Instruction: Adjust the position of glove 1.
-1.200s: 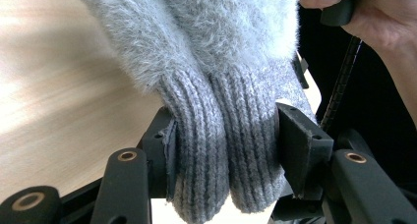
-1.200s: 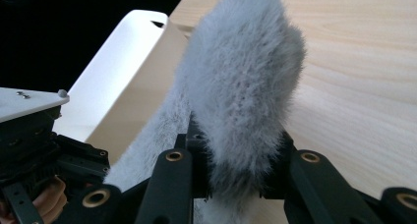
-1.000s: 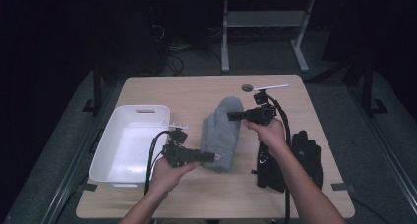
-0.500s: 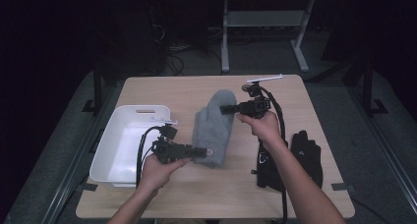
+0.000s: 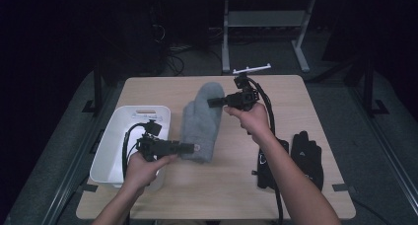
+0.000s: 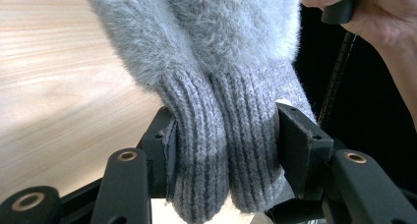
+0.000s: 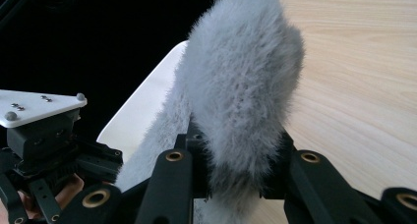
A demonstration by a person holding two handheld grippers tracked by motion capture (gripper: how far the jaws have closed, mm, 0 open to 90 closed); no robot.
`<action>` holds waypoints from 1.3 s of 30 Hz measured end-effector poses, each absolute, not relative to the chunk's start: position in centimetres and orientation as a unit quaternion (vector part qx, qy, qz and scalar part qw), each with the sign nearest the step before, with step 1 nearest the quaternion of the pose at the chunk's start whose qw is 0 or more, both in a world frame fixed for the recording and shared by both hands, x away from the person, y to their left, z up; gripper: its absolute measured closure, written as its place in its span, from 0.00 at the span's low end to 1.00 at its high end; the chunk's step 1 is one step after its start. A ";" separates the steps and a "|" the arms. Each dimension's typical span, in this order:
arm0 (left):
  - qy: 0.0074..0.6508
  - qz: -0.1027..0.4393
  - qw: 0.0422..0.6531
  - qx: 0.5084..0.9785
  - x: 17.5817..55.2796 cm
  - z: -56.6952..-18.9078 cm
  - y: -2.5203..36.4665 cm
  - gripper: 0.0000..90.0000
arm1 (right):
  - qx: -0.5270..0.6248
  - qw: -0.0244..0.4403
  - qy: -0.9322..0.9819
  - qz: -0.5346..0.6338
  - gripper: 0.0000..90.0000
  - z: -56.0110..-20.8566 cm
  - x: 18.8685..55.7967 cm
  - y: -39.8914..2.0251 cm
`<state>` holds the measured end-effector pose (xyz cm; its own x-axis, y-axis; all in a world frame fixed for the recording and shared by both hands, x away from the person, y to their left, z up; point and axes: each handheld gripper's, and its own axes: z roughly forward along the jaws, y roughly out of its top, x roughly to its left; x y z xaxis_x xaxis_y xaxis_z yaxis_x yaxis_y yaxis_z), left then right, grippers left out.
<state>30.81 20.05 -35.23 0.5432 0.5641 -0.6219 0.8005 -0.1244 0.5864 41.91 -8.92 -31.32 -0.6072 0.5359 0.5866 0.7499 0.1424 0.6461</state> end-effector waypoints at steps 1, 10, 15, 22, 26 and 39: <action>0.460 -0.124 0.475 0.740 30.8 -35.1 20.3 0.52 | -0.428 0.108 -0.749 -0.494 0.80 -31.2 42.0 -8.6; 0.467 -0.113 0.480 0.734 30.4 -34.3 22.9 0.52 | -0.414 0.115 -0.755 -0.495 0.80 -30.3 42.4 -5.9; 0.476 -0.103 0.487 0.725 30.1 -33.6 24.2 0.52 | -0.407 0.119 -0.756 -0.498 0.80 -29.6 42.7 -4.4; 0.479 -0.091 0.487 0.725 29.8 -33.1 26.2 0.52 | -0.397 0.124 -0.759 -0.500 0.80 -29.0 43.0 -2.1; 0.484 -0.085 0.485 0.723 29.5 -32.9 27.3 0.52 | -0.392 0.129 -0.760 -0.503 0.80 -29.0 43.1 -0.9; 0.500 -0.075 0.485 0.714 28.5 -33.2 30.4 0.52 | -0.381 0.147 -0.765 -0.499 0.80 -29.6 43.4 2.7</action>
<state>28.52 30.40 -33.16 0.4894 0.6410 -0.5913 0.7856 -0.0297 0.6180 43.37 2.67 -29.57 -0.6671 0.4358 0.6042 0.7287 0.2131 0.6508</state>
